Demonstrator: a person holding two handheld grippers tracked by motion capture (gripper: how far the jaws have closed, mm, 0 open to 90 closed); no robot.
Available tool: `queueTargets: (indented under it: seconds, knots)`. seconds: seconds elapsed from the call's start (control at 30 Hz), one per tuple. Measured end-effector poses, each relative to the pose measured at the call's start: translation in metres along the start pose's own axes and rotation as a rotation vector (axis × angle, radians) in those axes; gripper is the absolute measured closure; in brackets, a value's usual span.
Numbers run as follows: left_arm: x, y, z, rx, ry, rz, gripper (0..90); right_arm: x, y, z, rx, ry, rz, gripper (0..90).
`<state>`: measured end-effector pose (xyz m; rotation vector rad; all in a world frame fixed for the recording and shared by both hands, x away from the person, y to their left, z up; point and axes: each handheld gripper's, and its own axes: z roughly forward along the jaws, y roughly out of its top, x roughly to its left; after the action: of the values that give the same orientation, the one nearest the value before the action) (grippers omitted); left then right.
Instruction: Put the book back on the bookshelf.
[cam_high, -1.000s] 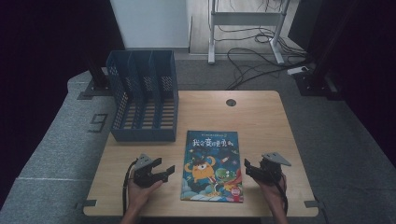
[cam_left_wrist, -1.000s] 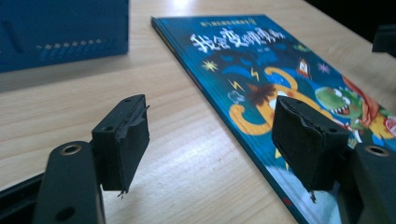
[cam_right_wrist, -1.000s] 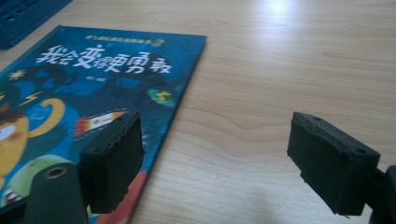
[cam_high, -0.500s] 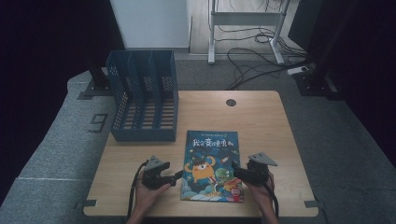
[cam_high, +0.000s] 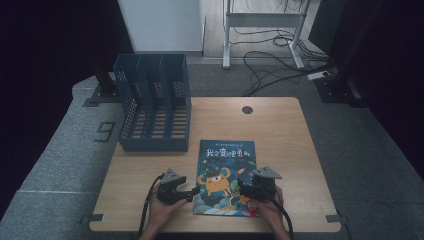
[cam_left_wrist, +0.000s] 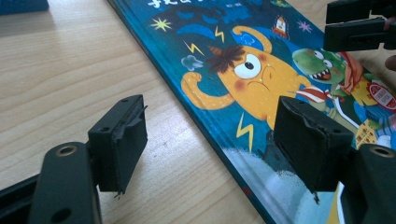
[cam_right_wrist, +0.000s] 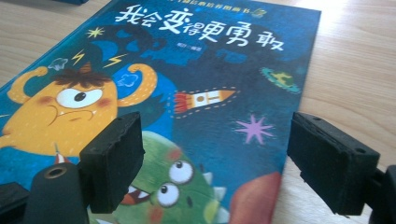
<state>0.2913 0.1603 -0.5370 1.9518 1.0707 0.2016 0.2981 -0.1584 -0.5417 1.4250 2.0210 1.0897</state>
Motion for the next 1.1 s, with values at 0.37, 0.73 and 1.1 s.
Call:
queueTargets:
  seconds: [0.37,0.73,1.1]
  knots:
    - [-0.006,-0.003,0.008,0.033,0.017,0.012,22.3,0.007,-0.002,0.006,0.028,0.046,0.012,17.7]
    - [-0.003,-0.005,0.012,0.064,0.024,0.001,20.8,0.010,-0.003,0.007,0.029,0.035,-0.004,19.2]
    - [-0.008,-0.006,0.014,0.059,0.008,0.008,21.0,0.004,-0.002,0.006,0.033,-0.004,0.006,19.2]
